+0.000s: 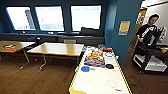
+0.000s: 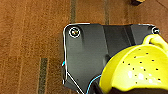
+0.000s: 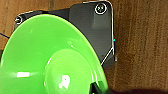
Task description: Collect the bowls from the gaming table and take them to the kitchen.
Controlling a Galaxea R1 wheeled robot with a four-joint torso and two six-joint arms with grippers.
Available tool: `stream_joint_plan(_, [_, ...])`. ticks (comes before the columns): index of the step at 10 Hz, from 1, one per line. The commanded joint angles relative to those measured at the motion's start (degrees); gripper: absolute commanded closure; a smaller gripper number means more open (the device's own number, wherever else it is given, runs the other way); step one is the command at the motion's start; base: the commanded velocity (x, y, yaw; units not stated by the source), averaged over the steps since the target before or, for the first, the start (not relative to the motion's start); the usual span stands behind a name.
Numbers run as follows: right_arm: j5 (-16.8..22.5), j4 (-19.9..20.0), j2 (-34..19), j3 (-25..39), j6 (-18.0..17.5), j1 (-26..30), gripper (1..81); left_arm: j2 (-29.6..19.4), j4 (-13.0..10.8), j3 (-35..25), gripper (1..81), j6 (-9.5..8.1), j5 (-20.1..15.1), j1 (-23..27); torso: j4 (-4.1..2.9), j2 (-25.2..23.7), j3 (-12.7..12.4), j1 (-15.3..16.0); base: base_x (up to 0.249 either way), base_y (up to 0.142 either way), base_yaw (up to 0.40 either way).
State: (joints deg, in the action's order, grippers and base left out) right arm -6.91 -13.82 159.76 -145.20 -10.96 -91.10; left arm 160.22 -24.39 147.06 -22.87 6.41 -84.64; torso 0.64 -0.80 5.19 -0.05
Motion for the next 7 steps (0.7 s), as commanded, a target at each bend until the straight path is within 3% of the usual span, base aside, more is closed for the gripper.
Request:
stream_joint_plan(1, [2.87, -0.85, -1.08, -0.25, 0.15, 1.92, 81.1, -0.86, -0.92, 0.25, 81.1, 0.02, -2.37, 2.24, 0.00, 0.00, 0.00, 0.05, -0.134, 0.000, 0.000])
stream_joint_plan(7, [2.78, -0.76, -0.91, -0.25, 0.06, 1.75, 81.1, -0.25, -1.62, 0.34, 81.1, 0.02, -2.54, 2.06, 0.00, 0.00, 0.00, 0.05, -0.137, 0.000, 0.000])
